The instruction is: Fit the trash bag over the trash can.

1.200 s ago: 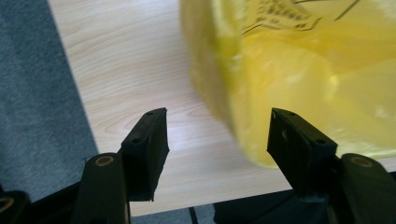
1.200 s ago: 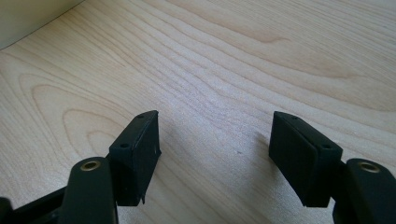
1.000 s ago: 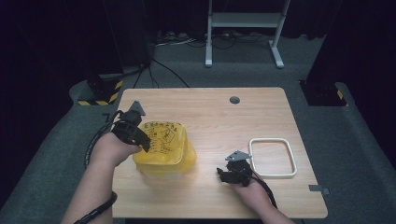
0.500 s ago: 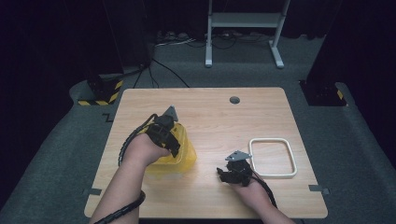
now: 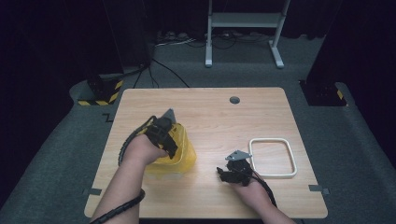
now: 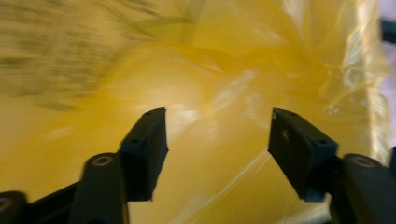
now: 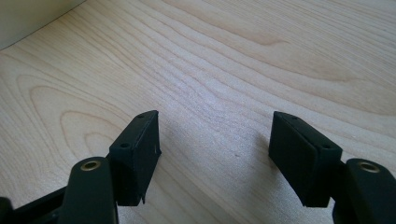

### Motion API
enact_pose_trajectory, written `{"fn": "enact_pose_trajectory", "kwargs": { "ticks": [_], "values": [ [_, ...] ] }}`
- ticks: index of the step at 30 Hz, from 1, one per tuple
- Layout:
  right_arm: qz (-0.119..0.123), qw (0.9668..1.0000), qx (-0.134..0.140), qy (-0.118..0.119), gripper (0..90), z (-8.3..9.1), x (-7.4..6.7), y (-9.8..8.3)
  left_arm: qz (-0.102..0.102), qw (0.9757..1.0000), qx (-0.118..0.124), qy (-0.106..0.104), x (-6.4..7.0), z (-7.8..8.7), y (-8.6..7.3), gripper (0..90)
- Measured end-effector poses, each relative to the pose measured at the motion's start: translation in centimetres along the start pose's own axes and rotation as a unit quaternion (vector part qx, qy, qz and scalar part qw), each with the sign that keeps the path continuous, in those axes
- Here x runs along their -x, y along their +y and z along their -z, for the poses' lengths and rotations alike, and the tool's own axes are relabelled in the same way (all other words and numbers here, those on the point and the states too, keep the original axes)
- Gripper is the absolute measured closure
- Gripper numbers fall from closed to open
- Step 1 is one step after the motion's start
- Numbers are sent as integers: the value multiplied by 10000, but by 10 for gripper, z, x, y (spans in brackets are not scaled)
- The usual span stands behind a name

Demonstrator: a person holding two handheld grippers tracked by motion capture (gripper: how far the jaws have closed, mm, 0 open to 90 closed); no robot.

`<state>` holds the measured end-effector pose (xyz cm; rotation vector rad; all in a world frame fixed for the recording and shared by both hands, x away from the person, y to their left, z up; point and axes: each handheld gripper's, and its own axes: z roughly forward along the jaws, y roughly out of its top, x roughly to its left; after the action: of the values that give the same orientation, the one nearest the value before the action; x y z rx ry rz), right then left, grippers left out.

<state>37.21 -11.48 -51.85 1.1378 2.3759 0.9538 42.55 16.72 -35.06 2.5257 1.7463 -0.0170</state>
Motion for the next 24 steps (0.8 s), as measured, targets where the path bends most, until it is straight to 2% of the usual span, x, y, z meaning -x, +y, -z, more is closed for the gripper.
{"fn": "enact_pose_trajectory", "kwargs": {
  "ticks": [2,3,4,5,7,9,10,11,12,13,14,16,17,18,21,22,24],
  "values": [
    [1,10000,0,-3,338,0,0,0,91,9995,207,211,-10,17,-3,486],
    [-1,10000,1,-3,338,0,0,0,124,9988,319,337,-15,23,-5,562],
    [1,10000,2,-3,338,0,0,0,191,9981,362,458,-20,26,-6,592],
    [-1,10000,0,-2,338,0,0,0,264,9972,394,574,-24,27,-7,612],
    [4,10000,0,-3,338,0,0,0,297,9961,240,794,-30,20,-8,641],
    [8,10000,3,-4,339,0,0,0,338,9962,35,798,-35,6,-9,641],
    [8,10000,3,-4,339,0,0,0,338,9962,35,798,-35,6,-9,641],
    [22,10000,8,-5,340,0,0,0,415,9966,-60,706,-39,-10,-10,650],
    [24,10000,9,-3,340,0,0,0,384,9969,-126,680,-40,-17,-11,657],
    [24,10000,9,-3,340,0,0,0,384,9969,-126,680,-40,-17,-11,663],
    [22,10000,14,5,340,0,0,0,360,9968,-328,638,-40,-32,-11,663],
    [31,10000,18,4,340,0,0,0,297,9970,-418,580,-38,-43,-11,663],
    [33,10000,22,5,340,-1,0,0,297,9970,-418,580,-38,-43,-11,652],
    [33,10000,24,8,340,-1,0,0,248,9976,-438,483,-36,-43,-8,633],
    [32,10000,26,7,340,-1,0,0,211,9985,-305,400,-33,-34,-5,635],
    [32,10000,28,7,341,-1,0,0,149,9987,-123,462,-32,-16,0,652],
    [33,10000,33,9,342,-1,0,0,133,9977,111,658,-33,3,6,680]
  ]
}}
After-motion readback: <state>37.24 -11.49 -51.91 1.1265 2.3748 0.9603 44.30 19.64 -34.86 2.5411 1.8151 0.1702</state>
